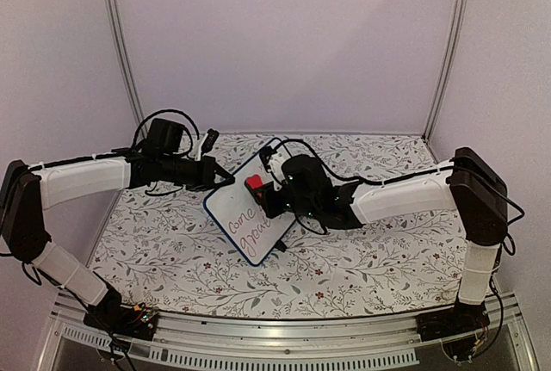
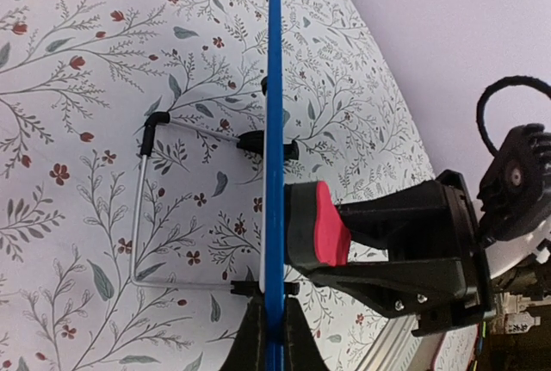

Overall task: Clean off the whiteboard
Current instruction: Erase the whiteboard on the whiteboard stand.

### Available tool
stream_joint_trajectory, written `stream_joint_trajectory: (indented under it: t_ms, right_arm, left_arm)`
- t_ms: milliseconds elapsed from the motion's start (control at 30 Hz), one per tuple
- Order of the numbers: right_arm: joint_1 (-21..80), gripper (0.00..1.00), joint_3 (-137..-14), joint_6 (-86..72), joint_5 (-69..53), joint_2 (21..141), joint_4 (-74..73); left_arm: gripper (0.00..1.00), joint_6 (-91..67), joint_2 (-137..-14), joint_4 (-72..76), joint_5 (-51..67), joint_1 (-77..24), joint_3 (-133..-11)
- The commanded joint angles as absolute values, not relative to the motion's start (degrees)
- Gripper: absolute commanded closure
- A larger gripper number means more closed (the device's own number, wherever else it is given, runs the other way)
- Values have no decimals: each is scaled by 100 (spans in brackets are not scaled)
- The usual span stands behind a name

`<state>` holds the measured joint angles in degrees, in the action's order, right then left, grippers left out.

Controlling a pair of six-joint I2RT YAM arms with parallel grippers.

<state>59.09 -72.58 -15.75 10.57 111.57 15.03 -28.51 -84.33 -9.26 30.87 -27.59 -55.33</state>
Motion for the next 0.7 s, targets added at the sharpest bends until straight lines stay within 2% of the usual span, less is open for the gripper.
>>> stream_joint_trajectory:
  t_ms: [0, 300, 667]
  right_arm:
    - [6139, 77, -6938, -1423, 609, 10977, 1579]
    - [6201, 78, -6544, -1479, 839, 10811, 1684]
    - [5608, 78, -7363, -1999, 1016, 11035, 866]
  left_arm:
    - [100, -2767, -8280, -617, 3416, -2856, -5577]
    - [100, -2772, -8279, -613, 3428, -2852, -5572]
    - [100, -2769, -8262, -614, 3417, -2849, -5570]
